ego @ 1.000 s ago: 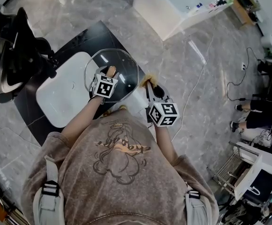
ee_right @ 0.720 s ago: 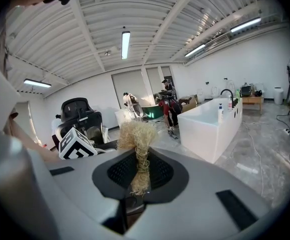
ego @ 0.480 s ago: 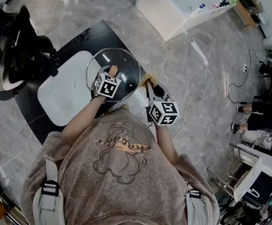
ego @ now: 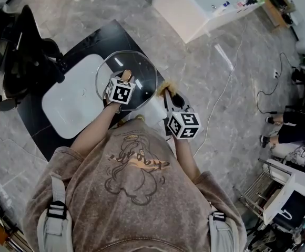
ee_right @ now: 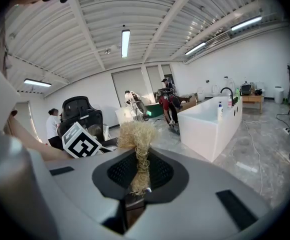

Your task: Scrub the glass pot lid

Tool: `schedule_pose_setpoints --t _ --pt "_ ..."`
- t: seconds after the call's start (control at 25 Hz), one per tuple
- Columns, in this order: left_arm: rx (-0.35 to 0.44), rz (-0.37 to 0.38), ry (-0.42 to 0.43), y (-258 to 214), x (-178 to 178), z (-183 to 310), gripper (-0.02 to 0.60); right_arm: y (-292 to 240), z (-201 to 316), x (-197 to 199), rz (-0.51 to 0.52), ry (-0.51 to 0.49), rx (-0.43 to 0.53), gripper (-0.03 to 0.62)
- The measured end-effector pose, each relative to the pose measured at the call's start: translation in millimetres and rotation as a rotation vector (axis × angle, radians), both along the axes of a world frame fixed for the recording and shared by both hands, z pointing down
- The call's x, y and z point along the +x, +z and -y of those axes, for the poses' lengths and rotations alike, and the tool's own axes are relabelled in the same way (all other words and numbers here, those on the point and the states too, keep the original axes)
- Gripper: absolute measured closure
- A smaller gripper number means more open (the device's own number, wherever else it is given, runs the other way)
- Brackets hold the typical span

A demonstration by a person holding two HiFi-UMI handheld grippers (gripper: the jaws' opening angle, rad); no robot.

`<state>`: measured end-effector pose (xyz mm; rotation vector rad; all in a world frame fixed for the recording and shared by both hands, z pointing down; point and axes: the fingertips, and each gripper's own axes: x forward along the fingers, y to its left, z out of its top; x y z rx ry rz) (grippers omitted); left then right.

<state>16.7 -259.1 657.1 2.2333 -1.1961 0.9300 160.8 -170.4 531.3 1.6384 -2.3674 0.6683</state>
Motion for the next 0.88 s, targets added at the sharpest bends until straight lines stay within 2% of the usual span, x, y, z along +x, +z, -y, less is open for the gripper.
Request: schedule_pose_setpoints --t 0.32,0.76,0.88 --pt "-0.013 0.009 -0.017 -5 -3 -5 0.402 3 -4 7 -0.003 0.008 -0.008 0.546" --pt "0.136 -0.017 0.039 -92 -12 2 0.402 -6 6 9 0.007 0.008 0.019 0.546" --pt "0.109 -0.097 0.022 -102 -18 2 0.403 -8 8 12 0.013 0.020 0.027 0.546"
